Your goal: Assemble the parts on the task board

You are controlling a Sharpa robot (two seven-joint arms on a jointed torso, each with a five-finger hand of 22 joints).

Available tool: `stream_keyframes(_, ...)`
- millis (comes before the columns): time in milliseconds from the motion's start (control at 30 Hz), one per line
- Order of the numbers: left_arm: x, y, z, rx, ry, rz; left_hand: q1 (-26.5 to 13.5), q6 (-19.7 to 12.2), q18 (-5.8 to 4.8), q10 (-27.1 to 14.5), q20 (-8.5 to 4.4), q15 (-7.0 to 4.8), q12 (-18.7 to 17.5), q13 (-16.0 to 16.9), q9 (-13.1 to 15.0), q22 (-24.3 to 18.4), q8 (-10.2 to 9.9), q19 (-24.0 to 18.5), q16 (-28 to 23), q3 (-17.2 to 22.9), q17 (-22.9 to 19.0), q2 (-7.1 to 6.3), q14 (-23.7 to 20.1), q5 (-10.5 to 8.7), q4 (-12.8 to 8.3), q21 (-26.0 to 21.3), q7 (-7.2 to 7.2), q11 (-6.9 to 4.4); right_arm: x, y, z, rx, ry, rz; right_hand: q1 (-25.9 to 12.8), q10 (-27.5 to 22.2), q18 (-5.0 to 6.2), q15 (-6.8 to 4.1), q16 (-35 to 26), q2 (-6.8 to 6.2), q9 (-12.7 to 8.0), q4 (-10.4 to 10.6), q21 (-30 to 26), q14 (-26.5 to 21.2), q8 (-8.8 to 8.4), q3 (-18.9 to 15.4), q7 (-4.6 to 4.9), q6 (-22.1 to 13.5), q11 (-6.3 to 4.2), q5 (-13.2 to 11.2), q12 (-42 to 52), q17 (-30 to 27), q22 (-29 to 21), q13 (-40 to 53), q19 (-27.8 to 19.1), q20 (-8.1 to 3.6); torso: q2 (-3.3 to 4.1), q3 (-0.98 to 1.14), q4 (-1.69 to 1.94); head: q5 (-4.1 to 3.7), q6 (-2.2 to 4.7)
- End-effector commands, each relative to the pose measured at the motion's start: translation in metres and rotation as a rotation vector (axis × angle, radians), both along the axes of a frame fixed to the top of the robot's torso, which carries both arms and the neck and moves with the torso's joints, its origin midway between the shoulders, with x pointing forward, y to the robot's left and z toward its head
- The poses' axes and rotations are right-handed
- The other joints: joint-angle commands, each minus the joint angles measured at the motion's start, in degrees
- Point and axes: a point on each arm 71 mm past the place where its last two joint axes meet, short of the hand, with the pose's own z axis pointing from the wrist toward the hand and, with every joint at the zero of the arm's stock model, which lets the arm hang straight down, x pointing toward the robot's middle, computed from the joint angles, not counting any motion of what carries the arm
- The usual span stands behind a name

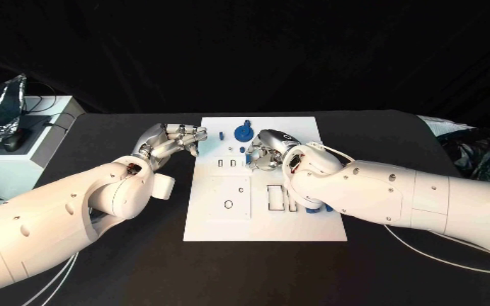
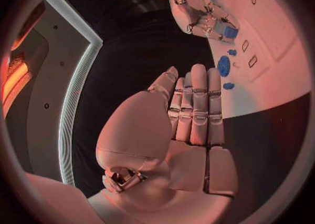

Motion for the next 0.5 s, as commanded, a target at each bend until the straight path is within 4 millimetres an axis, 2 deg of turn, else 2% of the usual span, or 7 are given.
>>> stream_keyframes(33,-0.0008,-0.0022,0.0002,-0.006,-0.002,-0.019,-0.14,-0.38,1.06,-0.29,0.06,0.08,0.21,0.09,0.09,-0.09,0.13,-0.52,0.18,0.41,-0.1,-0.27,-0.34,0.05,0.03,0.27,-0.15,-0.05,-0.0009,0.0016,-0.0002,-0.005,-0.006,0.015,0.1,-0.61,0.2,0.46,0.11,-0.93,-0.06,0.74,-0.34,-0.01,-0.18,-0.35,0.23,-0.9,0.2,-0.3,-0.4,-0.06,9.38,-0.32,2.31,0.46,-0.02,-0.02,0.01,-0.29,-0.01)
stream_keyframes(500,-0.0008,-0.0017,-0.0002,-0.004,0.002,-0.019,-0.09,-0.51,1.07,-0.38,0.07,0.1,0.22,0.09,0.07,-0.17,0.1,-0.55,0.19,0.42,-0.13,-0.28,-0.38,0.05,-0.03,0.3,-0.09,-0.01,-0.0002,-0.0002,0.001,0.019,-0.02,0.003,1.1,-2.43,0.54,1.09,0.09,-2.2,-0.02,2.65,-0.9,-0.15,-0.17,-1.57,1.32,-4.64,0.98,-0.91,-1.91,-0.27,9.26,-2.57,2.2,1.11,-0.04,-0.04,0.05,0.06,-0.11)
